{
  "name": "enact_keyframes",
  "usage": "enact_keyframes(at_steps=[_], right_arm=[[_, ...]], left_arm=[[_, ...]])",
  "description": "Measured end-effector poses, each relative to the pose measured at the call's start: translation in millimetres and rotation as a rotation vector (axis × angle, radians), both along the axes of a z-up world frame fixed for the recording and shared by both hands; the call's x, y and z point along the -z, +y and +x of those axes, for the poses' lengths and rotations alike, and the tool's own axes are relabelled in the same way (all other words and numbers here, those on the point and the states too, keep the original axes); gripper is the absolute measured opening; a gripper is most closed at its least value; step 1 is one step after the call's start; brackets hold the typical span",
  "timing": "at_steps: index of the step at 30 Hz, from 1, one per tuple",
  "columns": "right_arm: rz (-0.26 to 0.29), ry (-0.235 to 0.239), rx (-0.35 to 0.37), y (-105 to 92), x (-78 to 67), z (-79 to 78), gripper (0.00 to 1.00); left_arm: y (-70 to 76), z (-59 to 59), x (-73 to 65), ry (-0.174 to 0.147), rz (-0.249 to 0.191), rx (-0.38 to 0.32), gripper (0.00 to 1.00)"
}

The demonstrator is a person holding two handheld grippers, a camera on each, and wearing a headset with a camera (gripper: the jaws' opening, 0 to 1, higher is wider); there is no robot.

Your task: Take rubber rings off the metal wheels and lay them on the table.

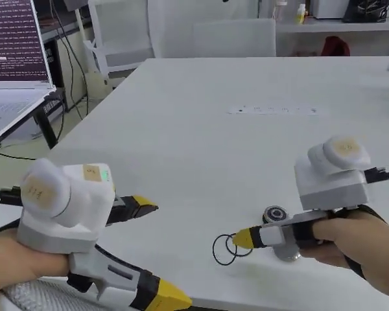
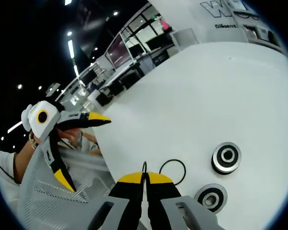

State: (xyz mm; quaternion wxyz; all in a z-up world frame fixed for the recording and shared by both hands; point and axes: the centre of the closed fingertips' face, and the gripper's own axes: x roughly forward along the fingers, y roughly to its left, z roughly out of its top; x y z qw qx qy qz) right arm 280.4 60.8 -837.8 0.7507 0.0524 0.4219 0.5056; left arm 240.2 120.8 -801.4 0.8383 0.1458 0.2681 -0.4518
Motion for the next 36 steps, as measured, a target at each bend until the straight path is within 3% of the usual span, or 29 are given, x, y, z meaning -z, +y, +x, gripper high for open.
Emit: enact_keyframes(at_steps=[6, 9, 14, 29, 36], right_arm=[[-0.065, -0.035, -0.024, -4.8, 16.8, 5.0, 0.00], [-0.057, -0.047, -0.043, -4.6, 18.7, 4.4, 0.00], [-0.111, -0.114, -0.046, -11.0, 26.7, 8.9, 0.00], [-0.096, -0.127, -0.006, -17.8, 27.0, 19.5, 0.00], [-0.074, -0.132, 0.009, -16.5, 21.8, 23.3, 0.09]], left_arm=[[1.2, 1.4, -0.2, -0.001, -0.002, -0.006, 0.95], [1.0, 1.2, -0.3, -0.001, -0.005, -0.009, 0.95], [0.0, -1.4, 3.0, 0.011, 0.004, 0.003, 0.95], [-0.2, -0.4, 1.5, 0.015, -0.010, -0.009, 0.93], [0.6, 0.5, 1.2, 0.012, -0.012, -0.012, 0.91]])
